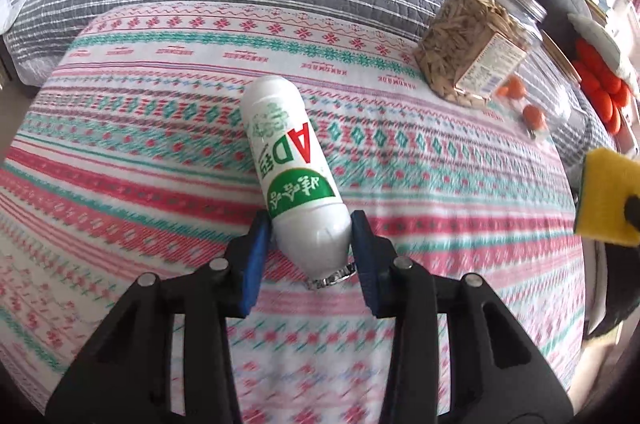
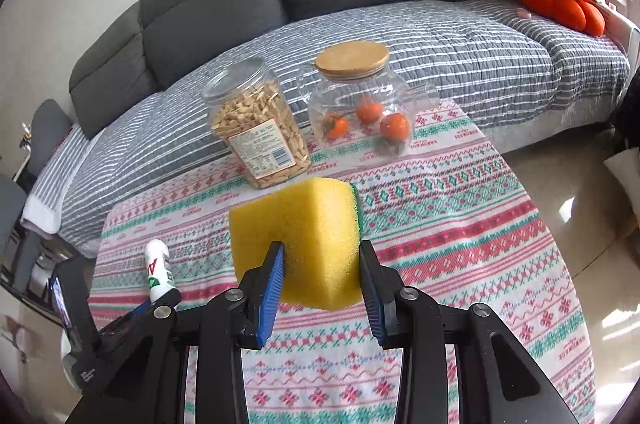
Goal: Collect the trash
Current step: 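Grasp the yellow sponge with the right gripper while the left grasps the white AD bottle, then carry the white bottle with the left gripper to the wastebasket while the right carries the sponge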
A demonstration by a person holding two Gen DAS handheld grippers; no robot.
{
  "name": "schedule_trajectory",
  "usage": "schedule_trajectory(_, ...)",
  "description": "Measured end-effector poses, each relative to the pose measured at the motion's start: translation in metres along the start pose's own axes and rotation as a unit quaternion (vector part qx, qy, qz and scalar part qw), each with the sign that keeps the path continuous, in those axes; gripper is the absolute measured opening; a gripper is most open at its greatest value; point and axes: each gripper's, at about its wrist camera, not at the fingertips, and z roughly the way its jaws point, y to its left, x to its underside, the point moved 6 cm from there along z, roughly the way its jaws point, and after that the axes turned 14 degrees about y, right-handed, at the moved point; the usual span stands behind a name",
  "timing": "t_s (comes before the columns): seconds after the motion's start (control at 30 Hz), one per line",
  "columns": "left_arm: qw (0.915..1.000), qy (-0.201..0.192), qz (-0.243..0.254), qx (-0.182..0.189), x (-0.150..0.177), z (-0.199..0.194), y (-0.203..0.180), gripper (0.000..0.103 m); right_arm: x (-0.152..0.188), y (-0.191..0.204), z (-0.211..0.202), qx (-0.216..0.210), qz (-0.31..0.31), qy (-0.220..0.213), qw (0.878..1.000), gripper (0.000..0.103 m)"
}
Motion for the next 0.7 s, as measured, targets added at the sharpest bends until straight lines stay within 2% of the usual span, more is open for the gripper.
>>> schedule_trajectory(0.33,0.9986,-0.006,0.049,-0.02,0.031,-0.051,0.042,0.042,0.031,0.029,-0.024,0.011,-0.033,0.01,0.999,0.037)
schedule_trajectory(0.7,0.9975,-0.015,0.055,-0.042,0.059,-0.091,0.109,0.042,0.062,0.088,-0.02,0.008,-0.076,0.032,0.997,0.037)
